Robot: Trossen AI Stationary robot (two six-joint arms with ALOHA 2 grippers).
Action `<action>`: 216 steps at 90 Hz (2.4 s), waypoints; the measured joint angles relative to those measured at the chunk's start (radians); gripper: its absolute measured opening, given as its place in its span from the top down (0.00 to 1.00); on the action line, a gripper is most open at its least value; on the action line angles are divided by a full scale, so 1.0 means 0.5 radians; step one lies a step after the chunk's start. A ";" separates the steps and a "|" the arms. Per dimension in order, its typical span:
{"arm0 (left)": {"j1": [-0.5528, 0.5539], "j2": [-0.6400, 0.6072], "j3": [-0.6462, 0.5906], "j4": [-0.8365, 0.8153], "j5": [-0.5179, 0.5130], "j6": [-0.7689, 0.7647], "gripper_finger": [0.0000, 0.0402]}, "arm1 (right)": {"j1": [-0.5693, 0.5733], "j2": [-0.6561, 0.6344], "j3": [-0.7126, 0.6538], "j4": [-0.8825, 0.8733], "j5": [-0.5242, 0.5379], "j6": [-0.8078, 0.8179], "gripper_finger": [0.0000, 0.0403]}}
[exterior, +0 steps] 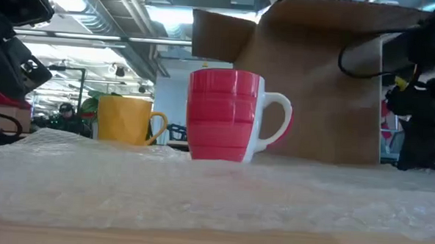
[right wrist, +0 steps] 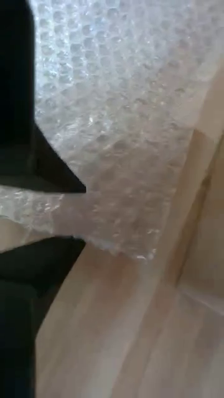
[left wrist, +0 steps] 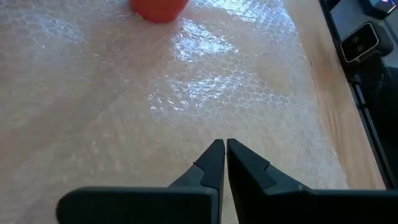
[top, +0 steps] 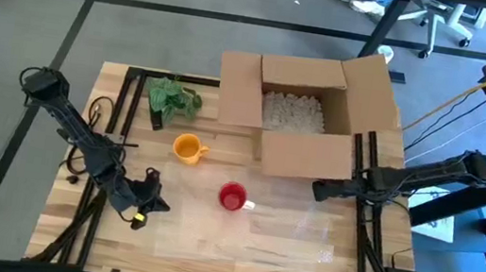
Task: Wrap mug
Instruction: Wrap the orange mug with the bubble wrap
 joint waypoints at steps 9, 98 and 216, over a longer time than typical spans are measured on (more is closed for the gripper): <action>0.000 0.000 0.000 0.000 0.000 0.000 1.00 | 0.000 -0.001 0.000 0.037 0.026 -0.041 0.98; 0.000 0.000 0.000 -0.009 -0.029 0.035 1.00 | 0.002 -0.284 0.004 1.260 -0.027 -0.586 1.00; 0.531 0.664 0.002 0.852 0.162 0.485 1.00 | -0.001 0.791 0.651 1.980 -0.550 -1.013 1.00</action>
